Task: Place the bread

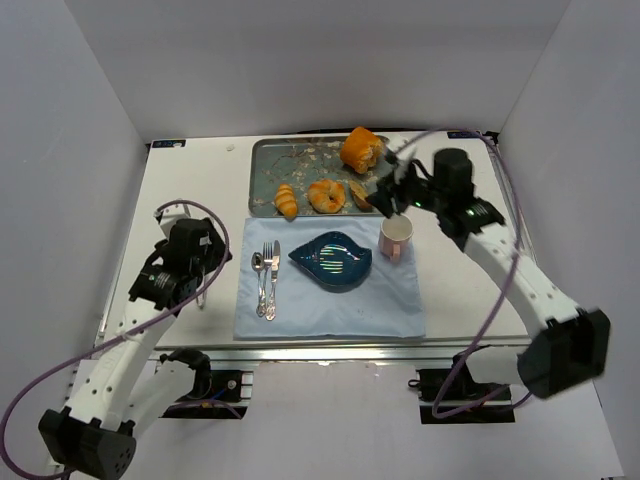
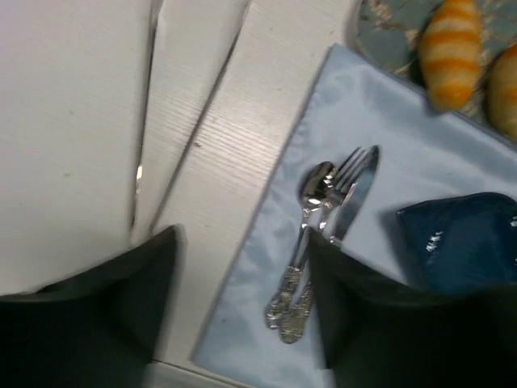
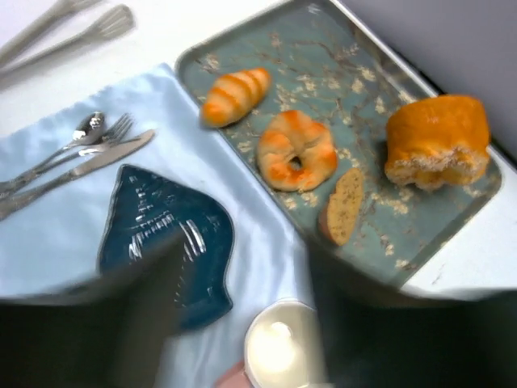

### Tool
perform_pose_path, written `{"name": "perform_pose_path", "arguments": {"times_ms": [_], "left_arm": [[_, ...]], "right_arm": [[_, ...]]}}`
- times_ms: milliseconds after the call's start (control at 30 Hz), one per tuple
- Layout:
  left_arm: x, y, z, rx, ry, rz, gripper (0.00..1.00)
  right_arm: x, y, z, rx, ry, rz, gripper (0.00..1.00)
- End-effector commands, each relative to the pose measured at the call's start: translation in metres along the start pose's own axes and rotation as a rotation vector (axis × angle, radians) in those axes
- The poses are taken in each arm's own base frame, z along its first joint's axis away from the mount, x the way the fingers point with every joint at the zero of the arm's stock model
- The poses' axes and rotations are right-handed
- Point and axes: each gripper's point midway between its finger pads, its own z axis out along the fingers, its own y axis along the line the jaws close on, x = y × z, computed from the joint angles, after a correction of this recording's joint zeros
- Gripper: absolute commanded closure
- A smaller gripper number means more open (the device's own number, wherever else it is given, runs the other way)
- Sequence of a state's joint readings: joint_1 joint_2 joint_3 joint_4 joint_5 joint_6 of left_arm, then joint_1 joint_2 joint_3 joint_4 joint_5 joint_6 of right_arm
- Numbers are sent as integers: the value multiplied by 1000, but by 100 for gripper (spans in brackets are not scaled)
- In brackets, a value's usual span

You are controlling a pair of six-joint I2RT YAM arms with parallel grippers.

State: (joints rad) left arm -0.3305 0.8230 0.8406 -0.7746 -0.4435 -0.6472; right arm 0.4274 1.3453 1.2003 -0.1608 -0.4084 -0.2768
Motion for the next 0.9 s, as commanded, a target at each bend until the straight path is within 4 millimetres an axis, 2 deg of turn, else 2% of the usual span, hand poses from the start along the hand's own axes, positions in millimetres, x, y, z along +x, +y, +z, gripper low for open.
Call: {"name": "perform_pose_path", "arguments": {"times_ms": [0,33,67,100,133,167,200,233,267,300,467,633,867], "left_arm": [[2,9,13,-22,85,57,40],[2,11,18,-11,109,49,60],[-2,25,26,-35,123,32,80],[-1,28,34,-29,146,23,100],[1,29,38,-13,171,21,100],[-3,42,43,-47,172,28,100],[2,48,50,-74,211,43,92],[1,55,54,-101,223,61,52],[5,60,57,-122,251,75,36],[11,68,70,-160,309,125,18],[24,75,94,-182,387,201,10],[46,75,117,-119,484,303,10],[56,72,139,-58,496,349,13]], "right_arm": [[39,59,-34,-323,-61,-88,67],[46,66,-40,-343,-58,-87,100],[52,76,-48,-377,-55,-81,100],[57,82,-55,-376,-60,-96,100],[59,85,-59,-374,-61,-99,79],[61,85,-62,-358,-60,-103,56],[61,86,-67,-345,-57,-108,44],[62,86,-69,-334,-50,-110,33],[62,82,-73,-307,-47,-118,31],[68,76,-79,-274,-22,-118,26],[69,68,-82,-254,-16,-90,25],[70,63,-80,-249,-17,-74,24],[70,58,-78,-246,-18,-40,24]]}}
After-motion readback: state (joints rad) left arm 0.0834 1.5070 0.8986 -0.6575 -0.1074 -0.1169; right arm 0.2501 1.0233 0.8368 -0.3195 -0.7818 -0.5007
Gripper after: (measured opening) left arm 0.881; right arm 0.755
